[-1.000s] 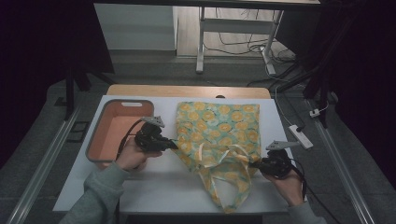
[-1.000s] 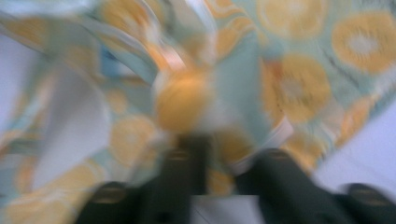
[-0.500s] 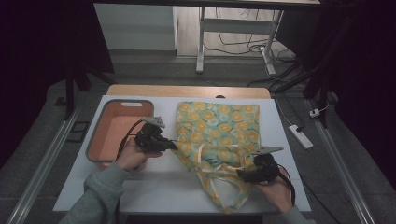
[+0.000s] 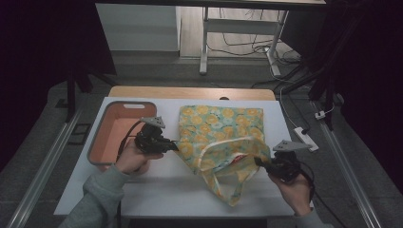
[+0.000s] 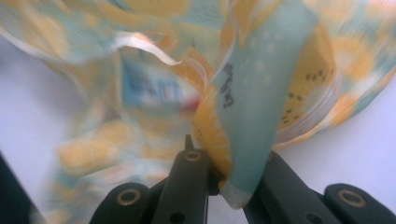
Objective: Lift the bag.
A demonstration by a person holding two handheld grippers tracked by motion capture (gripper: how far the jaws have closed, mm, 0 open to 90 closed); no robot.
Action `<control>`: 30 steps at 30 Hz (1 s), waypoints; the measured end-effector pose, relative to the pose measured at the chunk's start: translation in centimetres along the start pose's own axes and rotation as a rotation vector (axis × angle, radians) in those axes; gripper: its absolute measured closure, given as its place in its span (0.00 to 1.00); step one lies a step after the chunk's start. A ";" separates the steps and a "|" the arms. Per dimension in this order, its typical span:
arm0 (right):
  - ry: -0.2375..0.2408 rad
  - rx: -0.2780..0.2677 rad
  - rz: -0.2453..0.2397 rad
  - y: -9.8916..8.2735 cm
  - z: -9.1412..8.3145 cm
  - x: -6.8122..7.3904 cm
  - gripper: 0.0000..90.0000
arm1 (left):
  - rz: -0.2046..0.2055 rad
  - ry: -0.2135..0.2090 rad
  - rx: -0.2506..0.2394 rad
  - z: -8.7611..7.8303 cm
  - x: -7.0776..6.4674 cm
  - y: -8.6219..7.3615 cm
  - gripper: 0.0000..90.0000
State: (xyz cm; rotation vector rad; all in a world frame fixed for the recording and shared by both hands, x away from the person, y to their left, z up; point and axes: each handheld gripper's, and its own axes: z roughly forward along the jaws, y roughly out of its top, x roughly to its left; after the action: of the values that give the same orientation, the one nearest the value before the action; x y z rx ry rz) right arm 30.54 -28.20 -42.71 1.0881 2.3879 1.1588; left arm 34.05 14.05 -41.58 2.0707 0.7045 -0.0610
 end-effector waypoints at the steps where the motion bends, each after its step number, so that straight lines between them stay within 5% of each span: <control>1: 0.012 -0.040 -0.010 0.9 -0.9 0.1 1.00 | 0.007 -0.001 -0.017 -0.5 -0.2 0.4 0.99; 8: 0.037 -0.216 -0.066 6.1 -4.3 -0.2 1.00 | 0.041 0.028 -0.158 -4.4 -0.9 2.6 0.99; 13: 0.032 -0.306 -0.087 10.6 -5.9 -0.6 1.00 | 0.020 0.056 -0.250 -7.1 -0.1 4.0 0.99; 19: 0.001 -0.394 -0.085 15.6 -6.4 -1.8 1.00 | 0.018 0.139 -0.312 -9.7 0.9 6.3 0.99; 24: -0.026 -0.405 -0.077 17.3 -5.4 -2.8 1.00 | -0.016 0.150 -0.282 -8.4 2.7 6.6 0.99; 30: -0.055 -0.285 -0.014 15.9 -0.4 -5.2 1.00 | -0.060 0.165 -0.180 -3.9 5.2 6.2 0.98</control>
State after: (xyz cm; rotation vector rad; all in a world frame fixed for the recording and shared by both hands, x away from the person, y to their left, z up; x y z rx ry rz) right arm 41.99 -25.93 -30.78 0.9931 2.1035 1.3929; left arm 40.65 16.91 -36.18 1.8965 0.8419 0.1359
